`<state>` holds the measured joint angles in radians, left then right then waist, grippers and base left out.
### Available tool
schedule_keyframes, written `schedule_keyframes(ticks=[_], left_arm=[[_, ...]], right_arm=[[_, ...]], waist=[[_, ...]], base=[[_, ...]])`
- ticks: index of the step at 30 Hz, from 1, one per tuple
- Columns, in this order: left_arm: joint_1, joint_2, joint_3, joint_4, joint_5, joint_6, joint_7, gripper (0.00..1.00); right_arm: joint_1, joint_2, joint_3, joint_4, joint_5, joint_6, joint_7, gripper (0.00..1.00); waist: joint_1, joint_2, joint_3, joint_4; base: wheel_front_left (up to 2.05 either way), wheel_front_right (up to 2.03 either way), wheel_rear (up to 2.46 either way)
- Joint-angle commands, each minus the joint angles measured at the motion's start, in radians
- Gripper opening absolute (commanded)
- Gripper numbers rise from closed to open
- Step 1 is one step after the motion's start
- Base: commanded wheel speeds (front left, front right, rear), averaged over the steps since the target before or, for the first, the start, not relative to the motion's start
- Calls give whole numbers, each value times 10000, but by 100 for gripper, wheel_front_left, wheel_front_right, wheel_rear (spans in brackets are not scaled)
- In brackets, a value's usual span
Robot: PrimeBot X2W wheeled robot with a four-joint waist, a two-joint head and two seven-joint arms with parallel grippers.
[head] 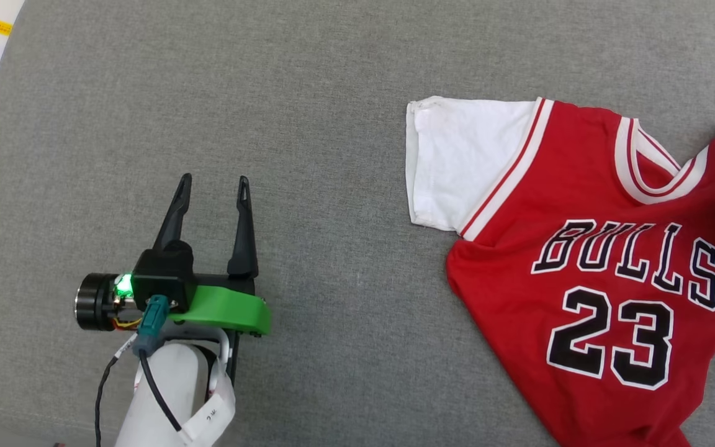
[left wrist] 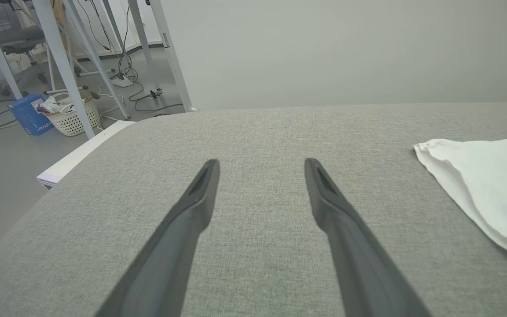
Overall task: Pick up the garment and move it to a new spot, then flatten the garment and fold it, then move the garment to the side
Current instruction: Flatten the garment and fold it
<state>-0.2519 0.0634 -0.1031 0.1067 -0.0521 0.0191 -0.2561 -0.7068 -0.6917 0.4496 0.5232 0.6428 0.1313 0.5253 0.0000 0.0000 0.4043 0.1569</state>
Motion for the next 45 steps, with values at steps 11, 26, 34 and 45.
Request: schedule_keyframes(ticks=[11,26,34,45], left_arm=[[-422,638,563,100,-48,-306,-57,100],[-4763,2222,-1279,2583,-1170,-1486,2149,100],[-7400,3080,-4774,3439,-4528,-1495,6014,100],[-9232,3407,-7619,4753,-7475,-1496,9203,100]], right_arm=[[460,30,-157,-41,-6,-6,-4029,100],[3691,1928,-3202,-3767,-2010,-6,-5564,100],[5211,3236,-3830,-5677,-2802,-6,-4850,100],[5304,3780,-3622,-6442,-2999,-6,-4797,100]], waist=[[0,0,-1065,-995],[0,0,-1430,-2155],[0,0,-916,-2509],[0,0,71,-3157]], base=[[0,0,0],[0,0,0],[0,0,0],[0,0,0]])
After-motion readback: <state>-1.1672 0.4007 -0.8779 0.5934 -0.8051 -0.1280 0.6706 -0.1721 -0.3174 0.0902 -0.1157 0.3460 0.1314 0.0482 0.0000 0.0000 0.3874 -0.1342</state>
